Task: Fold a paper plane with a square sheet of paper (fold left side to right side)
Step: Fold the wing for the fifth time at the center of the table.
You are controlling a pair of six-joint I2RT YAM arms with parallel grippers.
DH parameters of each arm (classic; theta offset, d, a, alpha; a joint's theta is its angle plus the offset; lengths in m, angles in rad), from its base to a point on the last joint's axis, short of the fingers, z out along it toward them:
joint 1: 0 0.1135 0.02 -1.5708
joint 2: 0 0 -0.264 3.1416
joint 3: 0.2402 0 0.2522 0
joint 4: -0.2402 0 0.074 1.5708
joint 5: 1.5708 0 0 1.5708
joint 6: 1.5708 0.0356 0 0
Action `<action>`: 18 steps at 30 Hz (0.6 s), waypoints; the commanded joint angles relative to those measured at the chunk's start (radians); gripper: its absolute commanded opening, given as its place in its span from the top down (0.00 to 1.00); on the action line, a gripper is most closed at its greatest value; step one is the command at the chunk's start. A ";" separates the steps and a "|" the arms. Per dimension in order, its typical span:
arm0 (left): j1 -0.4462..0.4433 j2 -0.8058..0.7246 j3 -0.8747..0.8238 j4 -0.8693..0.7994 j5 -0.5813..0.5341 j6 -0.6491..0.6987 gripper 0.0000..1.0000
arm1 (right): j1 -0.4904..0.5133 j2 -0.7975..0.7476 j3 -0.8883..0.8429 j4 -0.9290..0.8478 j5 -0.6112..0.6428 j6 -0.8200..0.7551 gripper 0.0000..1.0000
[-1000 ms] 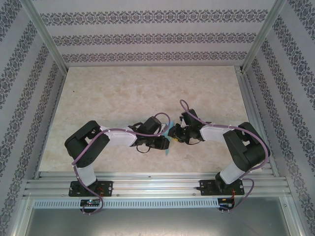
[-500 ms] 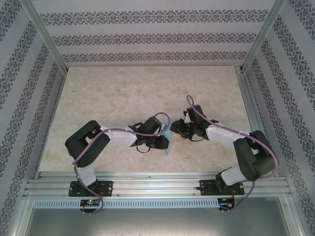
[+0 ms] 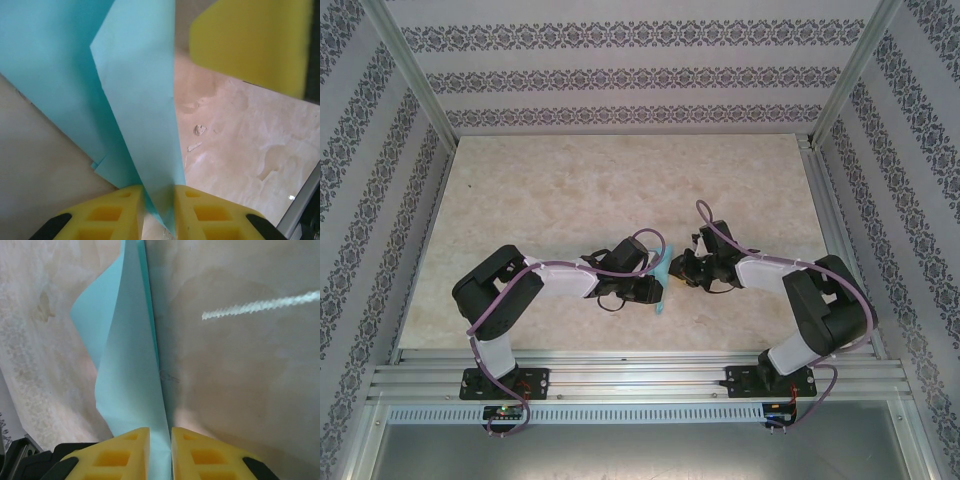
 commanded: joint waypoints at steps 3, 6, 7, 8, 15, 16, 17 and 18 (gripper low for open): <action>-0.011 0.039 -0.012 -0.005 -0.019 -0.015 0.78 | 0.014 0.062 0.022 0.092 -0.033 0.011 0.80; -0.011 0.040 -0.010 -0.005 -0.020 -0.014 0.78 | 0.016 0.076 0.031 0.107 -0.041 0.012 0.80; -0.011 0.041 -0.009 -0.007 -0.019 -0.013 0.78 | 0.017 0.075 0.034 0.107 -0.042 0.013 0.80; -0.011 0.042 -0.010 -0.007 -0.017 -0.013 0.78 | 0.018 0.073 0.034 0.106 -0.042 0.012 0.80; -0.011 0.046 -0.007 -0.009 -0.017 -0.011 0.79 | 0.025 0.052 0.037 0.104 -0.048 0.008 0.80; -0.011 0.046 -0.006 -0.009 -0.016 -0.010 0.79 | 0.026 0.050 0.038 0.103 -0.050 0.008 0.80; -0.011 0.046 -0.006 -0.009 -0.017 -0.010 0.80 | 0.028 0.050 0.040 0.101 -0.049 0.006 0.80; -0.010 0.046 -0.007 -0.008 -0.016 -0.011 0.80 | 0.029 0.050 0.041 0.101 -0.050 0.006 0.80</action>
